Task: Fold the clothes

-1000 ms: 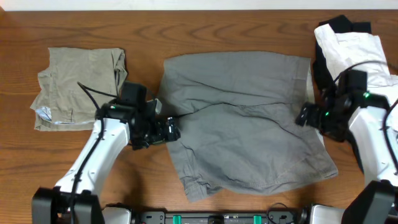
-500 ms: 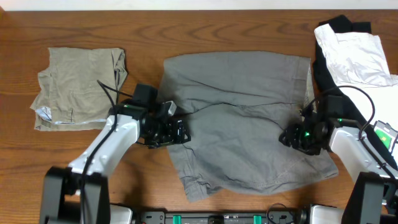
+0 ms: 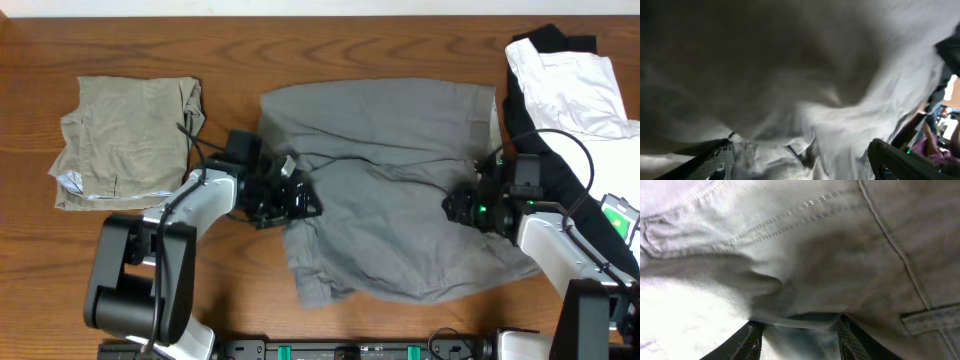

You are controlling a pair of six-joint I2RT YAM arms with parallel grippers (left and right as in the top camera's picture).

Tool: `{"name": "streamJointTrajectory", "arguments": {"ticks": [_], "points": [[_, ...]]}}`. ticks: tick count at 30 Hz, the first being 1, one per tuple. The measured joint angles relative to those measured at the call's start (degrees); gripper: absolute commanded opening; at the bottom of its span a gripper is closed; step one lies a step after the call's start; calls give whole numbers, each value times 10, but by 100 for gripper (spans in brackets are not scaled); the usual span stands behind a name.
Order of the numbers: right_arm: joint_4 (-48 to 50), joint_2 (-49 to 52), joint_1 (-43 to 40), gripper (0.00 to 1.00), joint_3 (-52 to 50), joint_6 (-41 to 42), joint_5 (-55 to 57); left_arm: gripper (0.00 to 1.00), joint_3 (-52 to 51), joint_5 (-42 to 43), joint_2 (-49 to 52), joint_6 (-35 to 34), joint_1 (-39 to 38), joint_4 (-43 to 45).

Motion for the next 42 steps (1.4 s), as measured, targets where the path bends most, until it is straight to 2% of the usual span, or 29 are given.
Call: {"name": "streamJointTrajectory", "arguments": {"ticks": [8,13,18,22,25,29,32,38,42], "points": [[99,42,30,50,2,20,19,88,9,-12,14,-17,3,73],[198,92,33,52,12,44,16,88,30,-35,24,-18,42,81],[236,121,33,66,31,63,7,87,59,-67,36,-17,93,62],[201,120,35,78,52,60,-4,88,87,-87,42,-3,108,-12],[147,110,35,81,70,49,-4,92,97,-102,42,11,112,-71],[19,62,21,84,100,13,7,93,101,-116,19,18,113,-141],[-73,5,1,93,132,-12,31,94,103,-119,-30,21,113,-196],[-178,-65,-51,93,148,-33,61,93,106,-118,-108,26,108,-322],[-195,-65,-70,92,148,-35,71,90,90,-94,-111,28,86,-335]]}}
